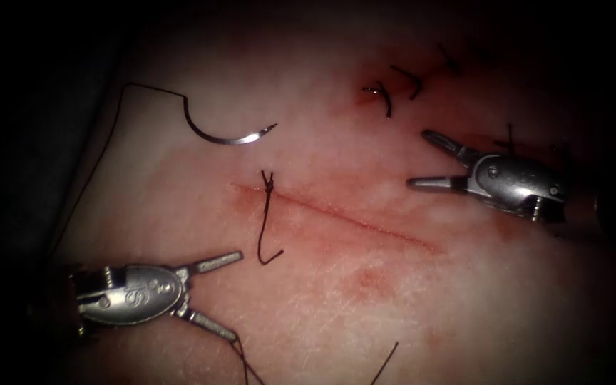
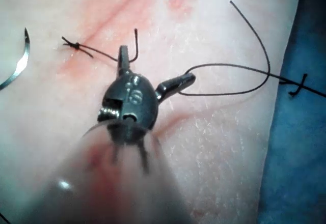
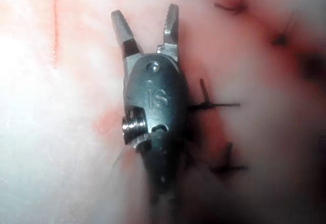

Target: Wound Closure

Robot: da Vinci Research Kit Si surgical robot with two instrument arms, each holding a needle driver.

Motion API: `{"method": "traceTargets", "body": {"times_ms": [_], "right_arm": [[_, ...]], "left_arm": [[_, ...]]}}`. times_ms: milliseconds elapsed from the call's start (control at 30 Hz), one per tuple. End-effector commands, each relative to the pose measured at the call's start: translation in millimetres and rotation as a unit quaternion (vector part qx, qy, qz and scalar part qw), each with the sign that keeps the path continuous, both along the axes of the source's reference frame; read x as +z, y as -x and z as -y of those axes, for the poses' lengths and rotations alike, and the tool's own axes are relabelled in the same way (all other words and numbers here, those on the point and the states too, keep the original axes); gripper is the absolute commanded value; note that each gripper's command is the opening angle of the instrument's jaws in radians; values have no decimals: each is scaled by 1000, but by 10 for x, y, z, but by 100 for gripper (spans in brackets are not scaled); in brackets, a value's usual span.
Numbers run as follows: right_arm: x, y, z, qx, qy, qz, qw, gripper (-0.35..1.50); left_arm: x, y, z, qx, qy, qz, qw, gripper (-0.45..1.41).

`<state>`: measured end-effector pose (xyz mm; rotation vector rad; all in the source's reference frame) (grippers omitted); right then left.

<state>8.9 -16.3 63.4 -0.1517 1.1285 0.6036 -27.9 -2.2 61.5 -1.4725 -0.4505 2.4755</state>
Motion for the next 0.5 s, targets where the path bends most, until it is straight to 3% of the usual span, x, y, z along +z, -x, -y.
{"method": "traceTargets", "body": {"times_ms": [33, 167, 333, 367, 433, 500], "right_arm": [[7, -7, 3, -1, 0, -1, 1000, 125], [7, -6, 4, -1, 0, -1, 1000, 125], [9, -7, 7, 1, -3, -4, 1000, 125], [9, -7, 7, 0, -3, -3, 1000, 123], [11, -7, 9, 1, -4, -4, 1000, 123], [12, -8, 9, 1, -4, -3, 1000, 123]], "left_arm": [[7, 5, 3, 2, -1, 1, 1000, 96], [-7, 5, -5, 22, -9, 7, 1000, 106], [-25, -8, -14, 54, -27, 59, 996, 106], [-28, -11, -17, 56, -28, 79, 995, 103], [-30, -16, -22, 29, 4, 147, 989, 79], [-29, -18, -22, 20, 21, 162, 986, 74]]}}
